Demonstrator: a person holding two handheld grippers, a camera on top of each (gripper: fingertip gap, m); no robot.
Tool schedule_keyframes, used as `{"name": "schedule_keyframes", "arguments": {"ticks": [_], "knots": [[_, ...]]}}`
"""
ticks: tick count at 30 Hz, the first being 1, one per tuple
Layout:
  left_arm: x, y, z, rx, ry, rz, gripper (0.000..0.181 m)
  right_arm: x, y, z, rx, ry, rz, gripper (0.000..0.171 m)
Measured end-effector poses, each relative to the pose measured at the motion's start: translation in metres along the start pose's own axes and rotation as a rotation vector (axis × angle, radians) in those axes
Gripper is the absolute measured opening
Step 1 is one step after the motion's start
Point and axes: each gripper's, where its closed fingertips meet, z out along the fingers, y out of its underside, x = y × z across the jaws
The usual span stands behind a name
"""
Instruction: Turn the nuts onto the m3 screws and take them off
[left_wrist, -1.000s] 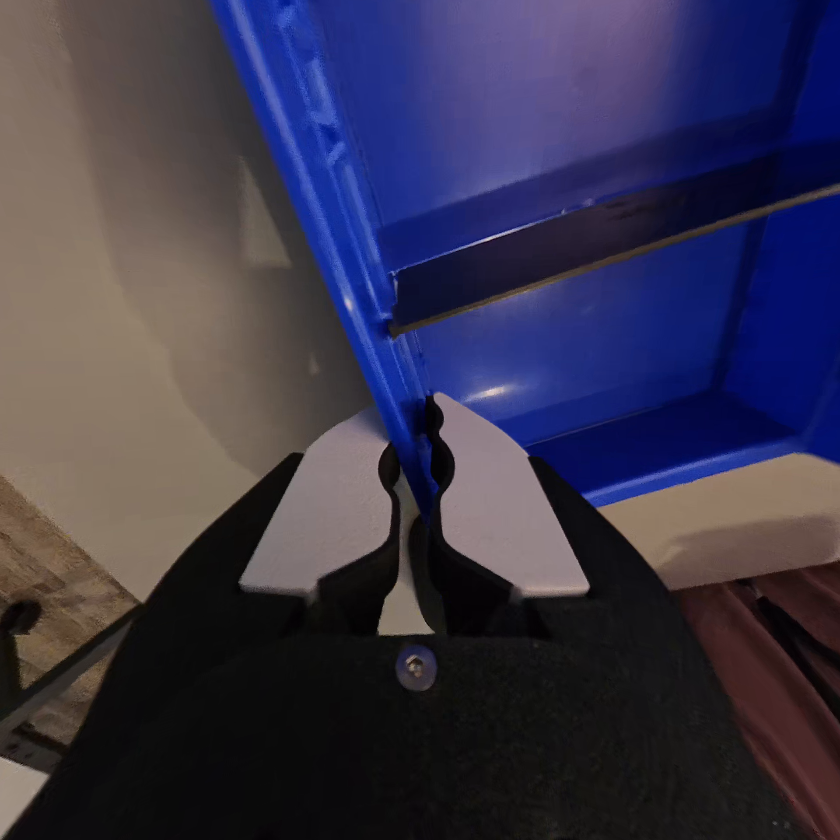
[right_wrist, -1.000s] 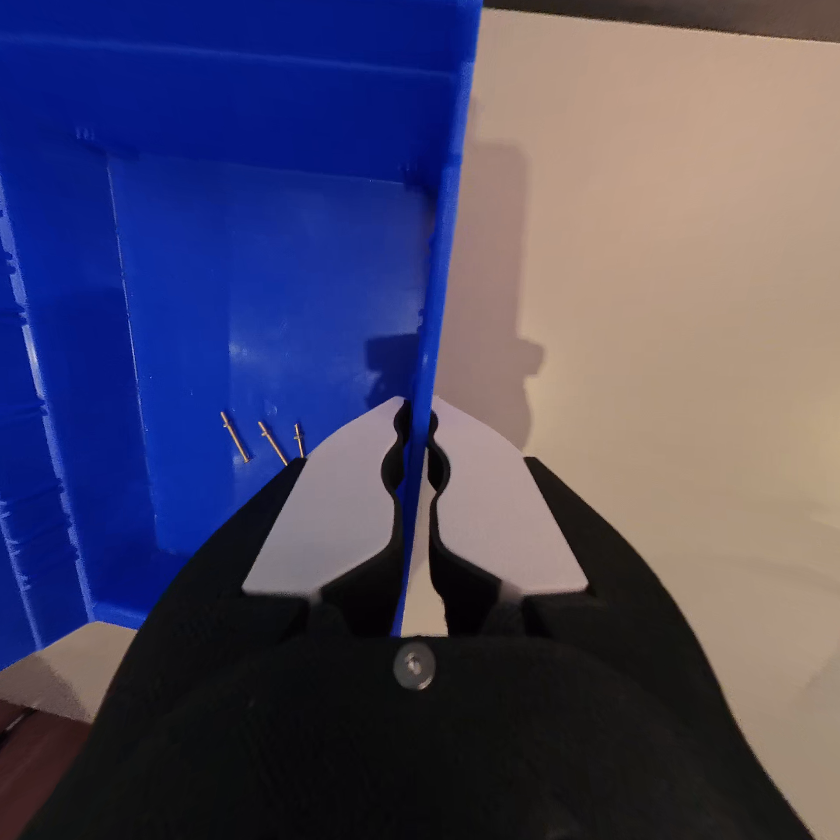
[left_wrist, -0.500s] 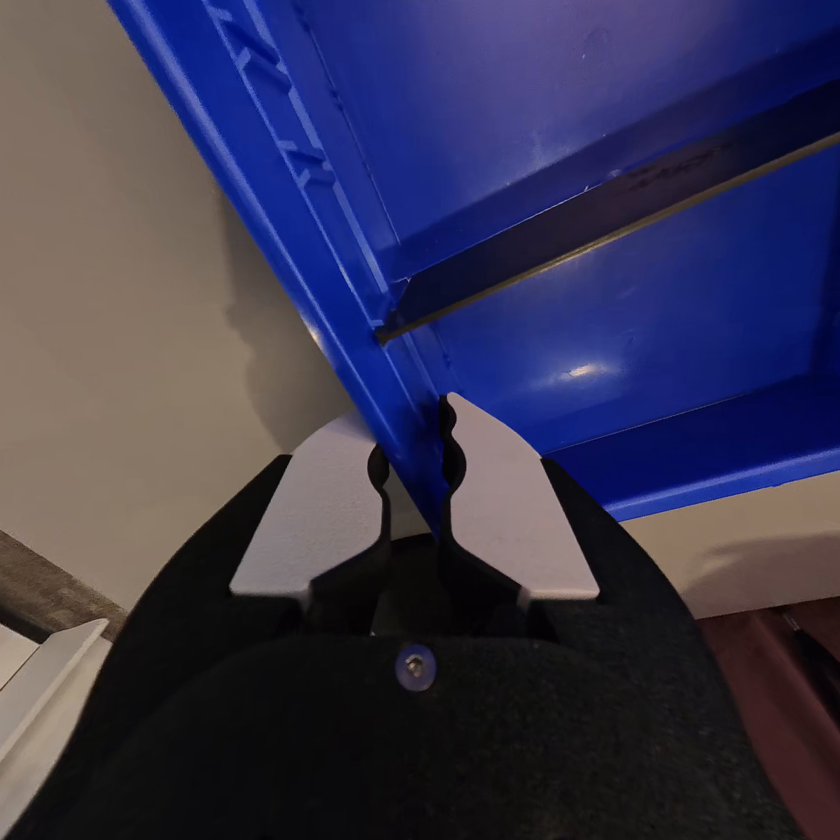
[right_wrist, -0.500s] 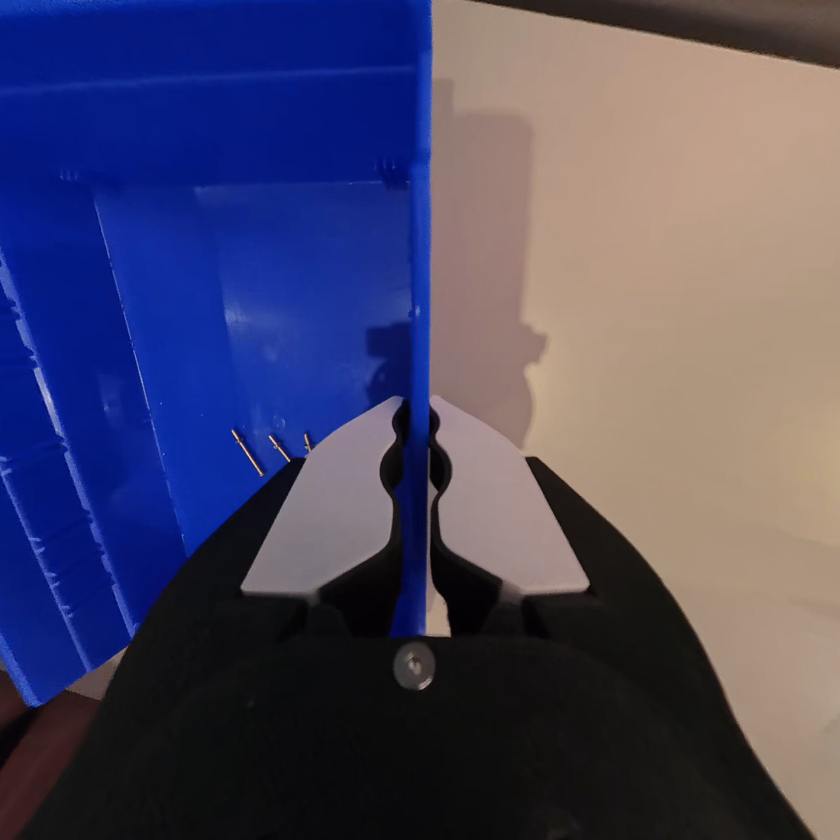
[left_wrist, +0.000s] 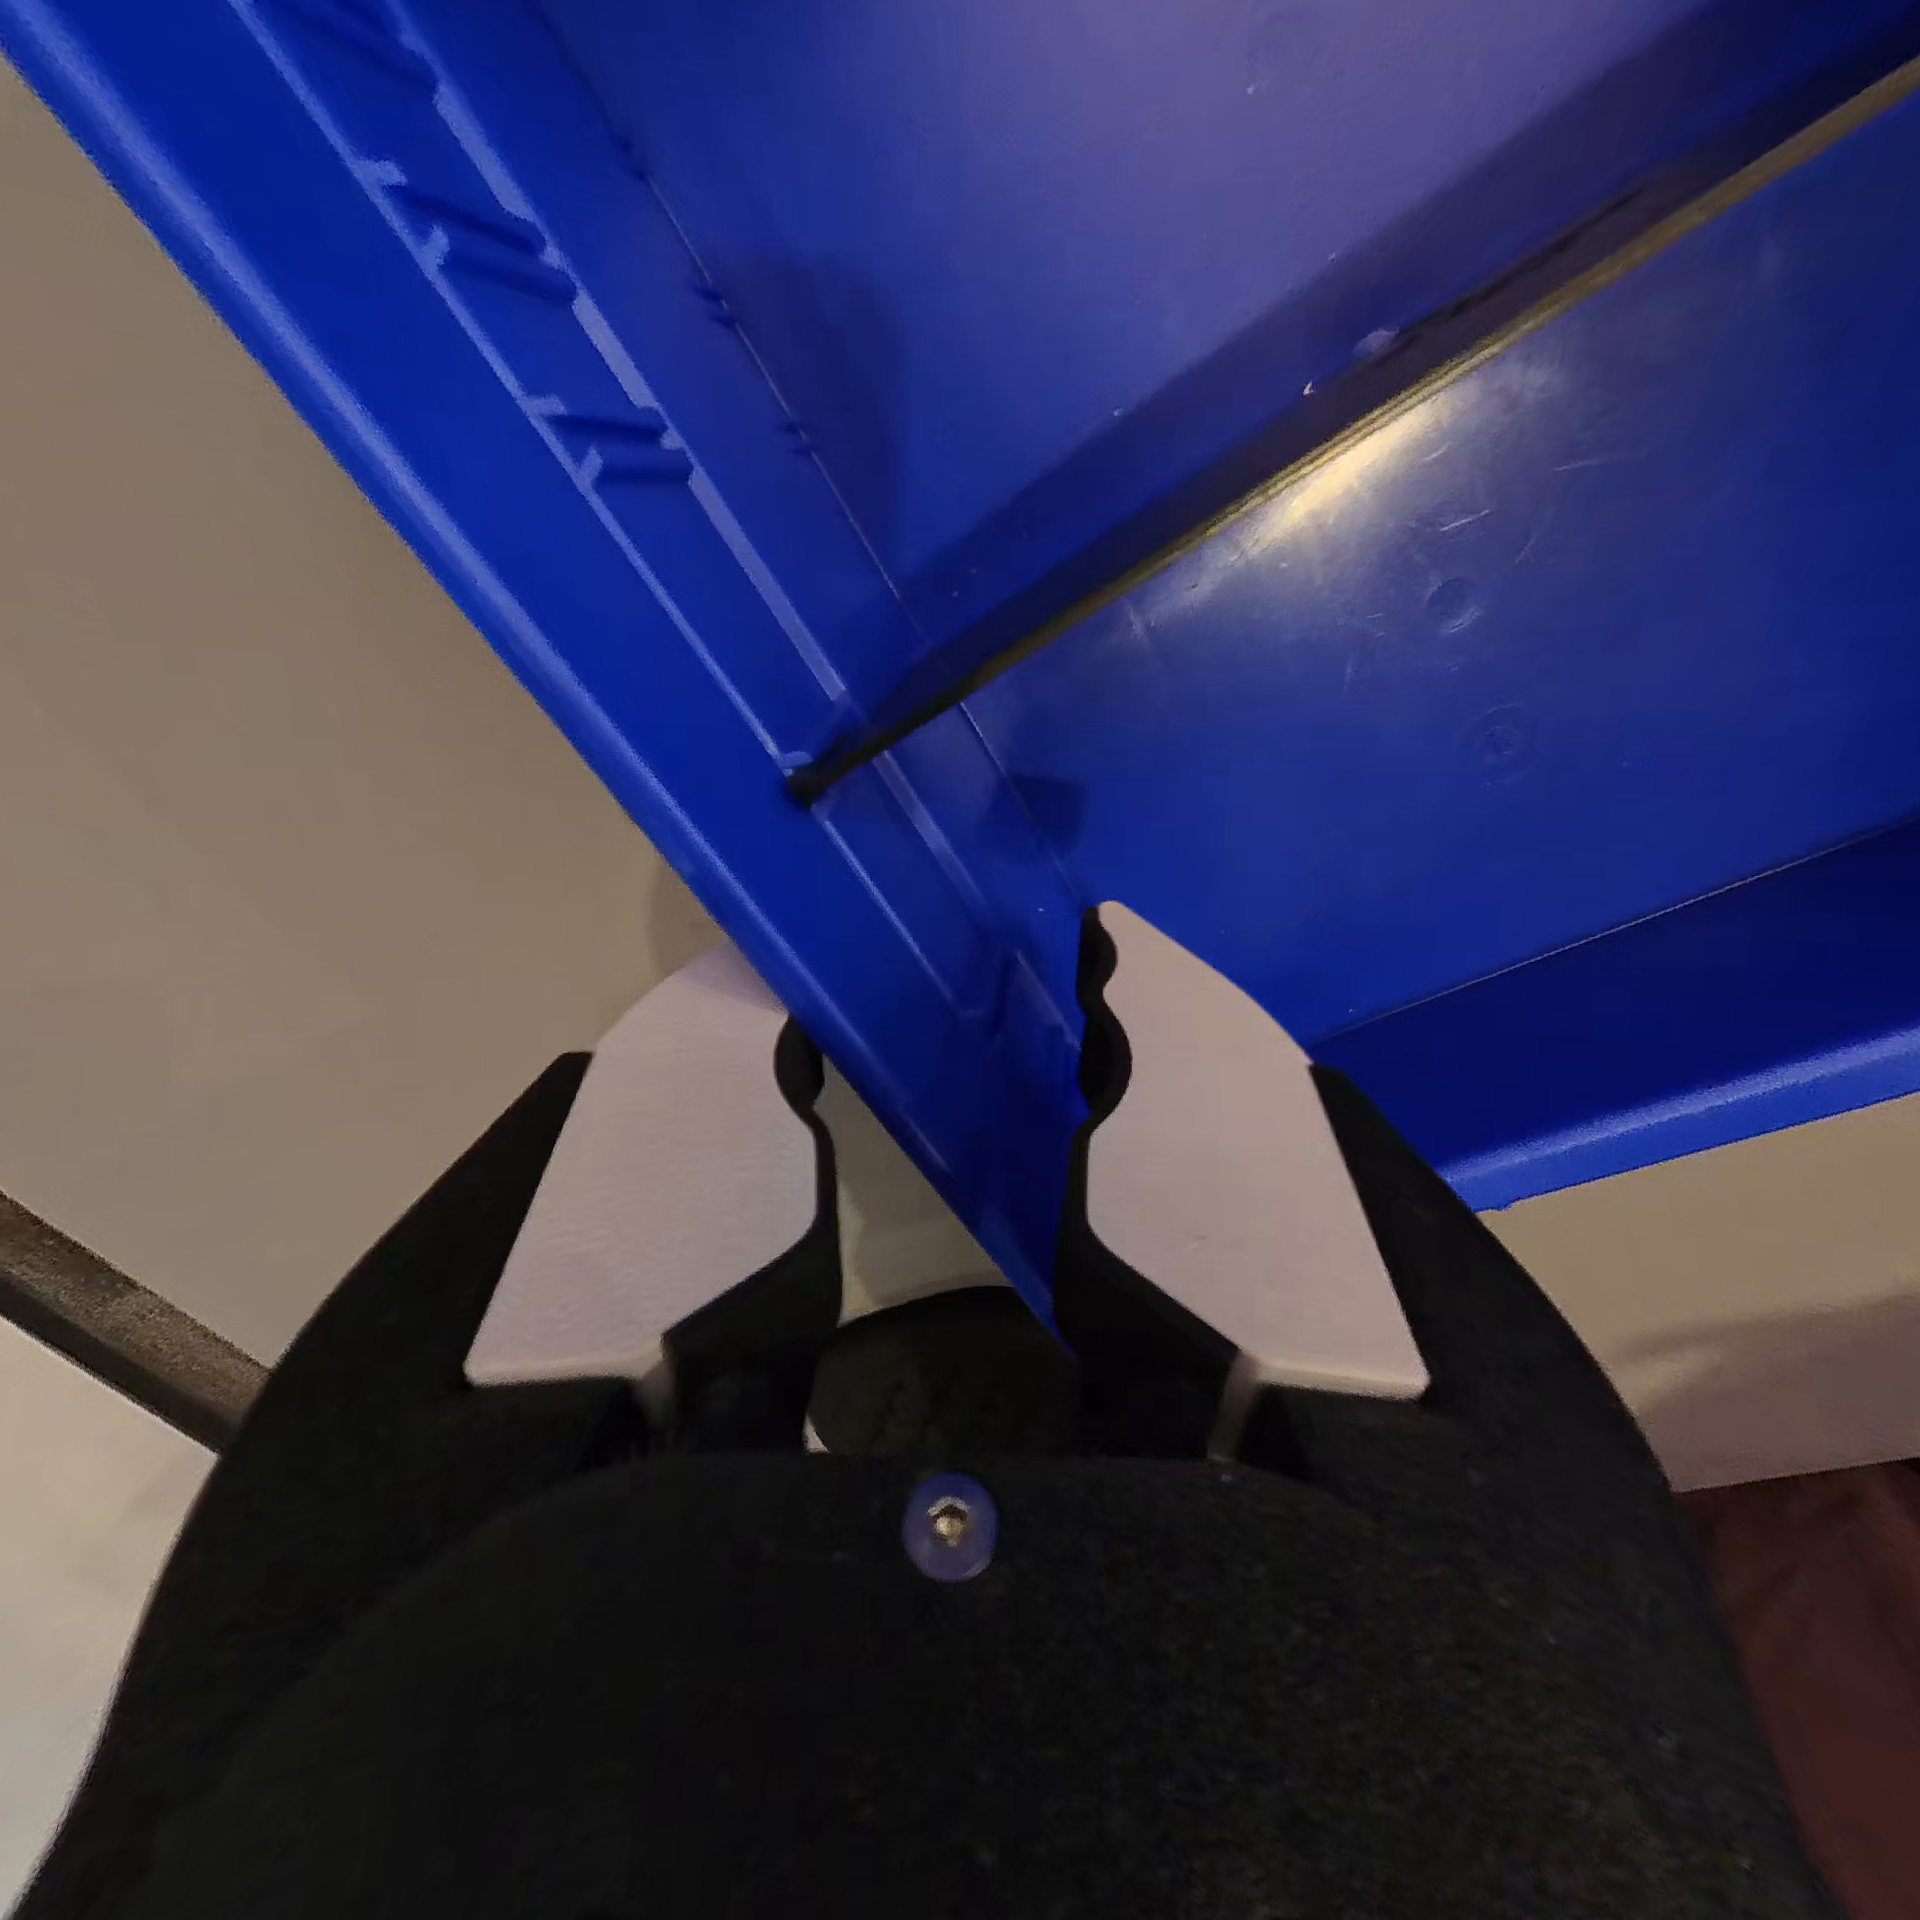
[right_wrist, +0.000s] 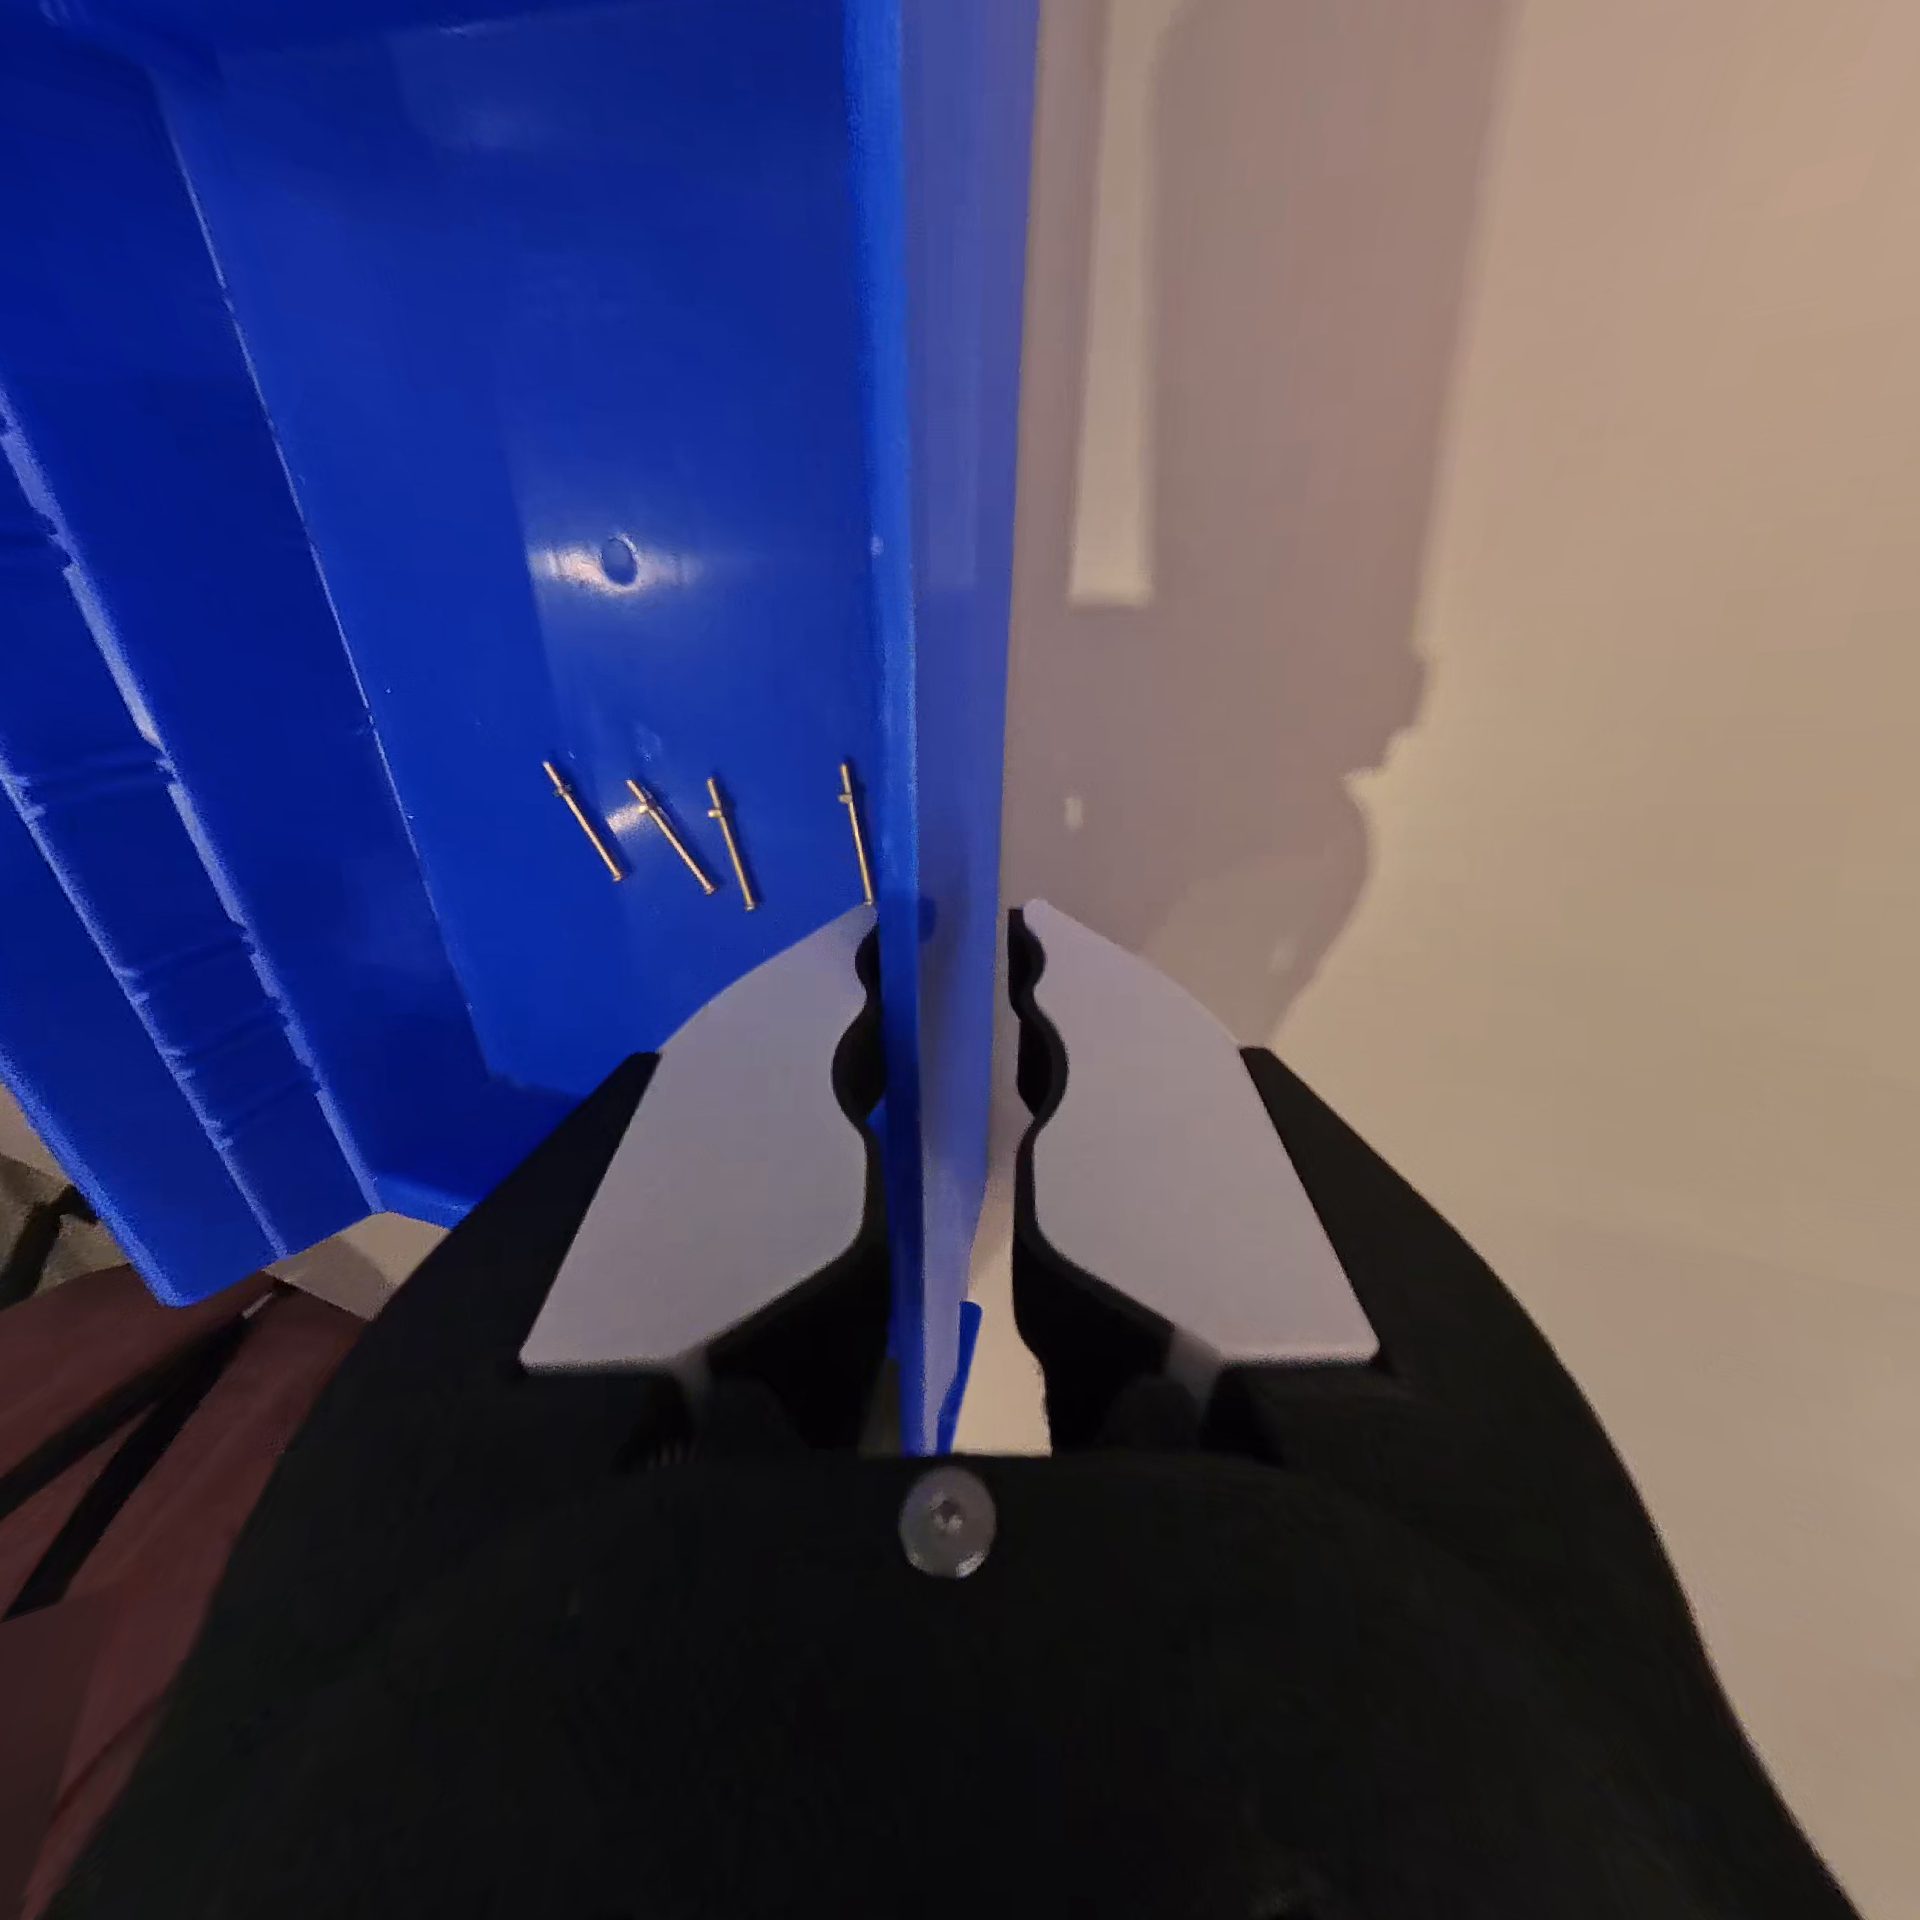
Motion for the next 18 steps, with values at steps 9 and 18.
{"name": "schedule_keyframes", "arguments": {"ticks": [9,18], "knots": [[0.005,-0.006,-0.051,0.208,-0.034,0.054,0.039,-0.006,0.029,0.004,-0.098,0.013,0.032,0.020],[-0.087,-0.016,-0.182,0.879,-0.326,-0.118,0.043,-0.003,0.048,0.014,-0.109,0.069,0.112,0.009]]}}
